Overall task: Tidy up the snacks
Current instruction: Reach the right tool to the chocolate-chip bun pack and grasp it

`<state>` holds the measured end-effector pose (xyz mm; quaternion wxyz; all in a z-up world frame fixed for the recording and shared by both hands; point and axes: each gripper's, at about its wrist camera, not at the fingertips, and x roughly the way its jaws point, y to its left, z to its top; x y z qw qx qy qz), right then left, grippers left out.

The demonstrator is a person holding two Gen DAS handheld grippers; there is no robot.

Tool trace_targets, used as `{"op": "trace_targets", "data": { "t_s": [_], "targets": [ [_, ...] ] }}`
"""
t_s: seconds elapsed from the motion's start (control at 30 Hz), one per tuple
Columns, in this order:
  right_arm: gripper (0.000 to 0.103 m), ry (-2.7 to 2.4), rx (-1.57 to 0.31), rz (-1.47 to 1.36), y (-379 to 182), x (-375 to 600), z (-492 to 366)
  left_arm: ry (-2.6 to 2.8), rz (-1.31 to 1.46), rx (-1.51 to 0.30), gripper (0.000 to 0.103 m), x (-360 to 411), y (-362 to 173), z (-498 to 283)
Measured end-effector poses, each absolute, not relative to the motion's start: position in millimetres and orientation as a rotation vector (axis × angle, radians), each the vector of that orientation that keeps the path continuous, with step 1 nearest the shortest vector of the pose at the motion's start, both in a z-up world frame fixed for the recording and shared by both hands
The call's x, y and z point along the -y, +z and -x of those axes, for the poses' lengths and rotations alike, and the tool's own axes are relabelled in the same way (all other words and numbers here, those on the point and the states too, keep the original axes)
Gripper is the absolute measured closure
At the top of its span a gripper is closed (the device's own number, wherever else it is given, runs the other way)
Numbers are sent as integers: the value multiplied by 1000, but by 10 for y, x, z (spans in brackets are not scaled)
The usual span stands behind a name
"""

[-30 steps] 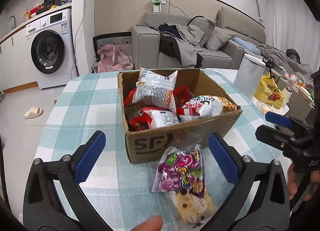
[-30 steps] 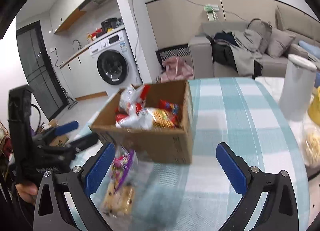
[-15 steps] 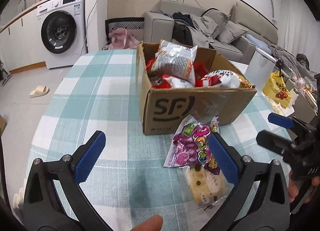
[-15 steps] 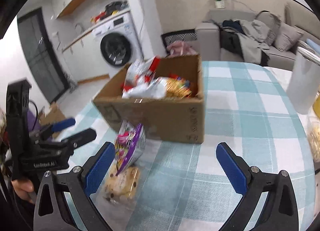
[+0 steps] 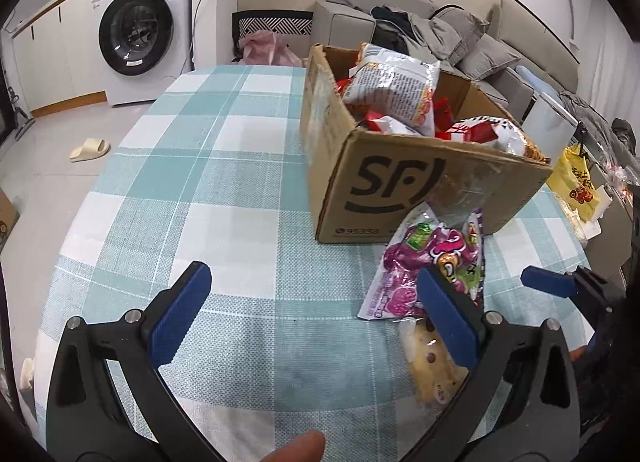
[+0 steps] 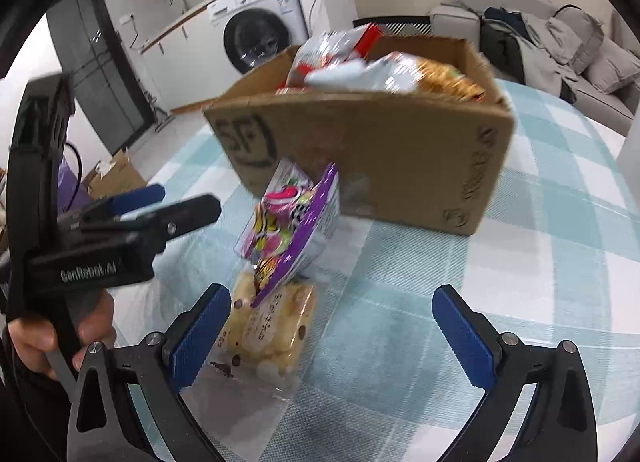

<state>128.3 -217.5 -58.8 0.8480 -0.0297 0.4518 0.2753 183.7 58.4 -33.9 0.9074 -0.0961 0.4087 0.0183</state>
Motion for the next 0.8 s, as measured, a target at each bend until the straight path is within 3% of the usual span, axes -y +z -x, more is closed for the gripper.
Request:
{"op": "trace_targets", "data": {
  "t_s": [0.8],
  "targets": [
    [1,587,-997,158,-966,1649,-1227,38,192,-905,1,-675,-692,-1880]
  ]
}}
